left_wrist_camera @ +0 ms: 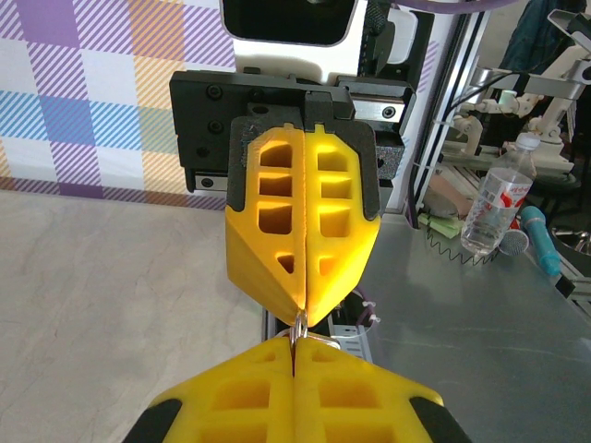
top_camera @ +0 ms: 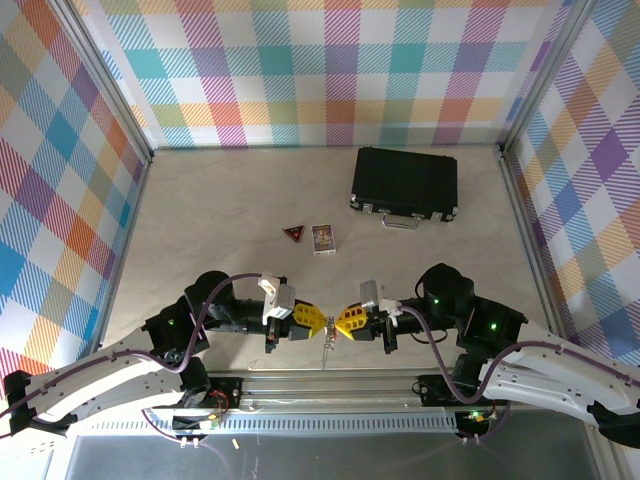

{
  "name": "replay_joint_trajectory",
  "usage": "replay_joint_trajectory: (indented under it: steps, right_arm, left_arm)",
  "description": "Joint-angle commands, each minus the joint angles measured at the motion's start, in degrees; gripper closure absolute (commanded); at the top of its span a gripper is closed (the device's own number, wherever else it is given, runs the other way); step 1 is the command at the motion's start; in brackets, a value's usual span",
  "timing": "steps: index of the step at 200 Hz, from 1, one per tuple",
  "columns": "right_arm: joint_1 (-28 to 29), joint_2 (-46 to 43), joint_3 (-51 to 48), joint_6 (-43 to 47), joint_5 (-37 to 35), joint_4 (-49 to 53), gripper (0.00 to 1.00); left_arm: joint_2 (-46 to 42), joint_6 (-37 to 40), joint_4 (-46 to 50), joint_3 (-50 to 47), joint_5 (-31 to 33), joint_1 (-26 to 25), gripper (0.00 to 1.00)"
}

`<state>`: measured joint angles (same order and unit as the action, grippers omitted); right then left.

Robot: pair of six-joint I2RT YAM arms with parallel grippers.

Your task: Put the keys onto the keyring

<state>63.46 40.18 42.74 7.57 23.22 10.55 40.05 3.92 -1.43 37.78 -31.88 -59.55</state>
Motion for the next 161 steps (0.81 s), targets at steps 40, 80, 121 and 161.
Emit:
replay_joint_trajectory:
  steps: [40, 80, 121, 161]
  right_arm:
    - [1.0, -1.1, 1.1, 2.8, 1.0, 1.5, 1.00]
    - [1.0, -1.5, 0.6, 3.0, 0.5, 0.9, 1.00]
    - [1.0, -1.4, 0.1, 3.0, -0.1, 0.2, 1.00]
    - [1.0, -1.2, 0.0, 2.6, -0.3, -0.3, 0.95]
  left_arm:
    - [-0.2, 0.0, -2.9, 1.9, 2.2, 0.0, 1.00]
    - [-0.7, 0.0, -3.1, 1.5, 2.9, 0.0, 1.00]
    - [-1.7, -0.5, -4.1, 0.6, 3.4, 0.0, 1.00]
    - [-2.0, -0.7, -5.7, -0.1, 4.3, 0.0, 1.00]
